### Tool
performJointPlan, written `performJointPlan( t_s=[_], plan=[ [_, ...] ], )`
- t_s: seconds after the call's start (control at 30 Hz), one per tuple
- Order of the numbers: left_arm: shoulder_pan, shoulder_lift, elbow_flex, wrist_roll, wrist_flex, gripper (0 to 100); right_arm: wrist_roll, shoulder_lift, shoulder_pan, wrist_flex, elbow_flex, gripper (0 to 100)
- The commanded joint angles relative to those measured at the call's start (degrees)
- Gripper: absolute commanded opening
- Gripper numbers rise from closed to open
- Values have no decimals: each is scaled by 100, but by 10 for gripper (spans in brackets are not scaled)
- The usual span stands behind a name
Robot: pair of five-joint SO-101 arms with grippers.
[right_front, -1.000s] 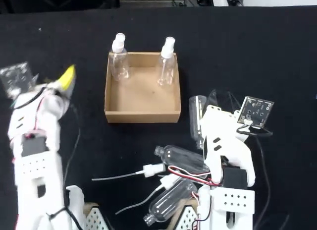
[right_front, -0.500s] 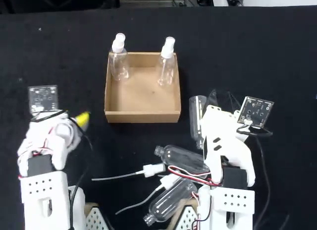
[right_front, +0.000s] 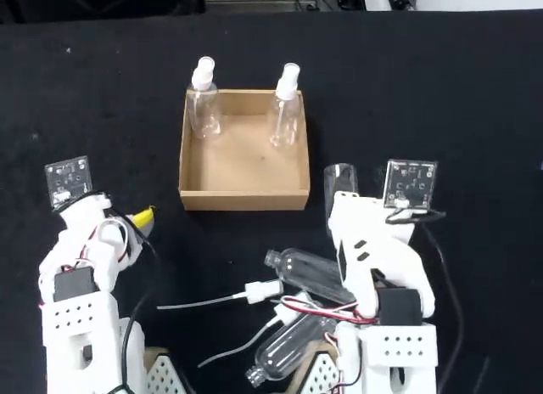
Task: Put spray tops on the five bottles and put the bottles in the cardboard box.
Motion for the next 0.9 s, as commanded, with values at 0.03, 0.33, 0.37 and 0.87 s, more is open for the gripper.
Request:
performJointPlan(
  t_s=[0.03, 0.33, 0.37, 0.87],
  plan=[
    [-75, 18, 48, 62, -387, 310, 53, 743, -141, 167, -778, 180],
    [-40, 26, 101, 62, -413, 310, 70, 4040, -141, 712, -2484, 181],
    [4, 26, 145, 53, -501, 310, 70, 4356, -141, 826, -2695, 181],
    [75, 26, 330, 26, -835, 310, 571, 7846, -308, 1468, -4611, 292]
  ],
)
